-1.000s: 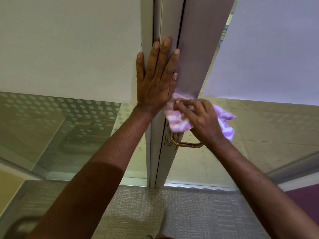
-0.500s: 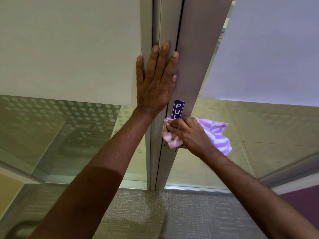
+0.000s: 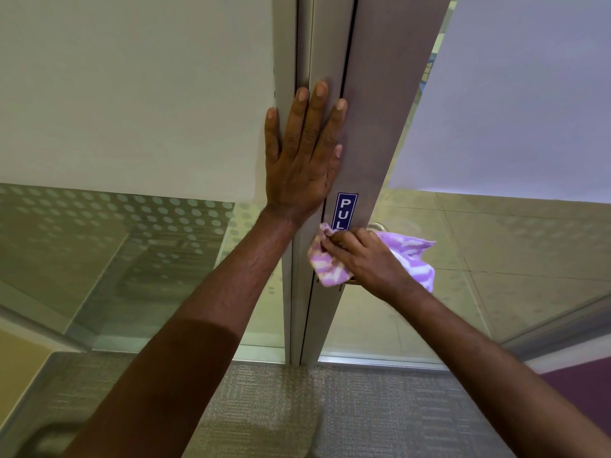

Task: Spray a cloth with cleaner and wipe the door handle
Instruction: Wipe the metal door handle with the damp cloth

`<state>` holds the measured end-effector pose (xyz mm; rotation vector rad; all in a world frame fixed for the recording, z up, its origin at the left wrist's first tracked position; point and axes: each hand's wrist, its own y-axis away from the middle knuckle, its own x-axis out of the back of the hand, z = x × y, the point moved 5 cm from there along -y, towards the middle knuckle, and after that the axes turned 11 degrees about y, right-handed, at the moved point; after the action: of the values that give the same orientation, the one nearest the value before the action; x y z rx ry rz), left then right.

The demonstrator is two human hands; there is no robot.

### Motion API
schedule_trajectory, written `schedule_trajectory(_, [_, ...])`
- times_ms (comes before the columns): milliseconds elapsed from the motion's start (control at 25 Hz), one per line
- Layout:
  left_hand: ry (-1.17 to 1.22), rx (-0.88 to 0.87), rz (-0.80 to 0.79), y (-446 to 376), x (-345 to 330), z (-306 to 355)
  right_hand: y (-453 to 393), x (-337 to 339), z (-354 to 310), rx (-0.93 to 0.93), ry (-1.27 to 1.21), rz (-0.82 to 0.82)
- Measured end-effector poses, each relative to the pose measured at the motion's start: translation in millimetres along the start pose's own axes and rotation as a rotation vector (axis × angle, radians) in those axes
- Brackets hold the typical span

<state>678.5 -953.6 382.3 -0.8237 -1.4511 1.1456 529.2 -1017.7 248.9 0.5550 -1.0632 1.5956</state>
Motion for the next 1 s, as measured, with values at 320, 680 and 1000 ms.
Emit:
schedule_trajectory(320, [-0.001, -0.005, -0.020, 1, -2, 1, -19, 39, 54, -0.372, 0.006, 0.398])
schedule_trajectory(680, [0.017, -0.008, 0.001, 3, -4, -1, 1, 8, 11, 0.024, 0.099, 0.082])
schedule_trajectory(1000, [0.012, -0.025, 0.008, 3, -8, -3, -8, 16, 18, -0.221, 0.029, 0.238])
